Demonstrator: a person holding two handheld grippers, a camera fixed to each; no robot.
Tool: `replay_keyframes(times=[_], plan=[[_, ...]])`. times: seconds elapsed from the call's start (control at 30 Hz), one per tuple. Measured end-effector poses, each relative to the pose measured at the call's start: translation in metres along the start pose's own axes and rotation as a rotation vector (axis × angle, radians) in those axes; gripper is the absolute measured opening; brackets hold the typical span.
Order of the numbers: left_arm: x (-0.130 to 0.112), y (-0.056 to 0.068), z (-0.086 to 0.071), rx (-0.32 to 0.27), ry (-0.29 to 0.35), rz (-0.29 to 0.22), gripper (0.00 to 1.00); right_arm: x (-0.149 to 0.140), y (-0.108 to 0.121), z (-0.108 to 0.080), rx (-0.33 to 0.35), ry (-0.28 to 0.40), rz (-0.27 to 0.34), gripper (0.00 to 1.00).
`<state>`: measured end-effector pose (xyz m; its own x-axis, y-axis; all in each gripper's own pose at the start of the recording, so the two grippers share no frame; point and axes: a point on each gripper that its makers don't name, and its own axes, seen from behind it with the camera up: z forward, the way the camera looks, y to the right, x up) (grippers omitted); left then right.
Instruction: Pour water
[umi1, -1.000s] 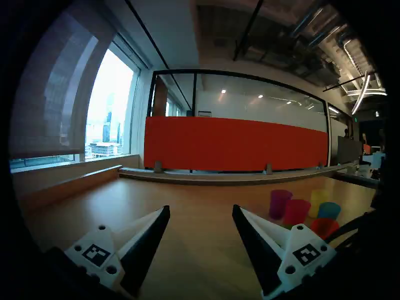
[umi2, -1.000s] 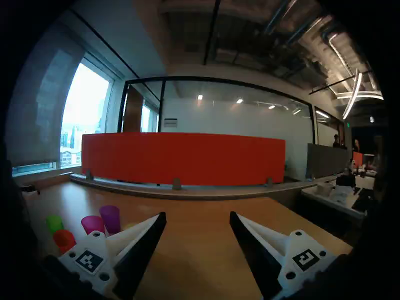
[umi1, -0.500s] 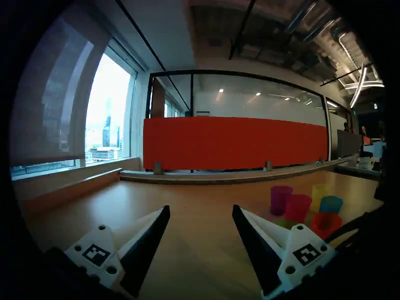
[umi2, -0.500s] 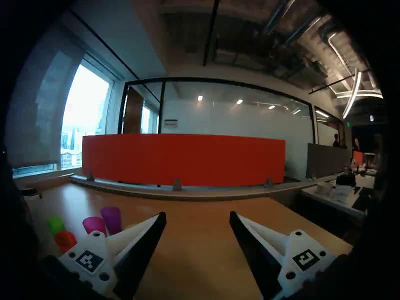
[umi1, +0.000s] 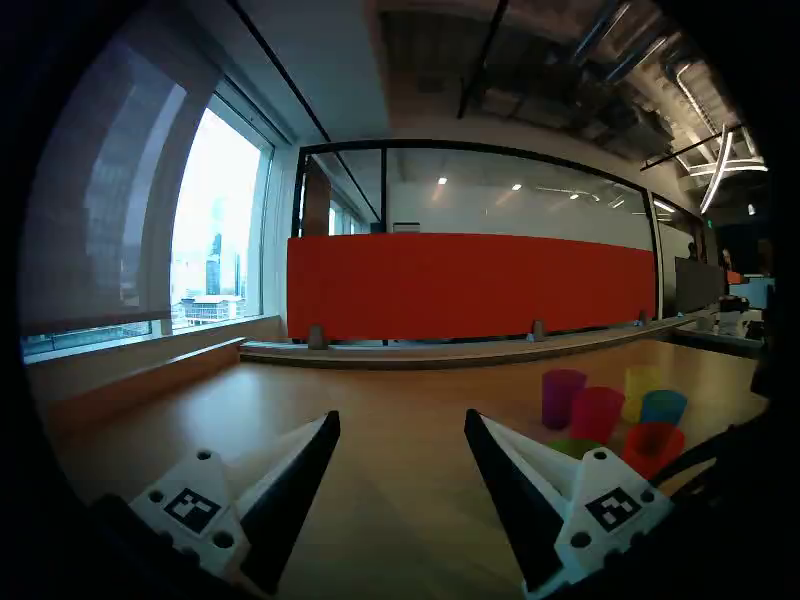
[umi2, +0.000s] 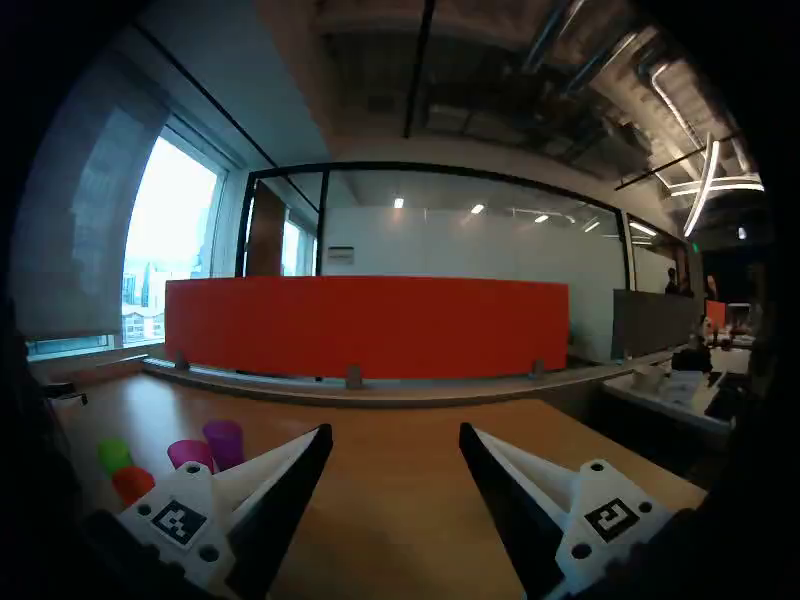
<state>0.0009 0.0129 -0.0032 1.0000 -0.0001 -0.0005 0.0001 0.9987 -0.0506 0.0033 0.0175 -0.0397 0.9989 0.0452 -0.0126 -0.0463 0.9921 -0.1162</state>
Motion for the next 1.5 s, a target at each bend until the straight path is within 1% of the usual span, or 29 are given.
replay_keyframes(times=[0.1,0.3,0.4,0.5,0.63,0.87,1.0,1.1,1.3,1.4,1.5], plan=[[0.001,0.0,0.0,0.0,0.0,-0.001,0.93,0.003,0.002,-0.001,-0.004,0.011,-0.008,0.98],[0.001,0.0,0.001,0.0,0.0,0.0,0.92,0.007,0.006,0.0,-0.023,0.033,-0.044,0.99],[0.001,0.0,0.0,0.0,0.0,-0.001,0.92,0.005,0.009,0.001,-0.035,0.043,-0.061,0.98],[0.001,0.0,0.0,0.0,0.0,-0.001,0.92,0.001,0.012,0.003,-0.043,0.052,-0.062,0.98],[0.0,0.0,0.0,0.0,0.0,-0.001,0.92,-0.01,0.011,0.006,-0.034,0.051,-0.039,0.99],[0.0,0.0,0.0,0.0,0.0,-0.001,0.92,-0.027,0.013,0.014,-0.019,0.049,0.031,0.99],[0.001,0.001,0.001,0.0,0.0,0.0,0.92,-0.037,0.01,0.014,0.0,0.048,0.05,0.99],[0.001,0.0,0.001,0.0,0.0,-0.001,0.92,-0.043,0.008,0.014,0.013,0.046,0.056,0.99],[0.0,0.0,0.0,0.0,0.0,-0.001,0.93,-0.05,0.004,0.016,0.023,0.046,0.019,0.99],[0.0,0.0,0.0,0.0,0.0,0.0,0.93,-0.053,0.003,0.017,0.022,0.045,0.011,0.99],[0.0,0.0,0.0,0.0,0.0,-0.002,0.92,-0.059,0.002,0.02,0.025,0.033,0.019,0.99]])
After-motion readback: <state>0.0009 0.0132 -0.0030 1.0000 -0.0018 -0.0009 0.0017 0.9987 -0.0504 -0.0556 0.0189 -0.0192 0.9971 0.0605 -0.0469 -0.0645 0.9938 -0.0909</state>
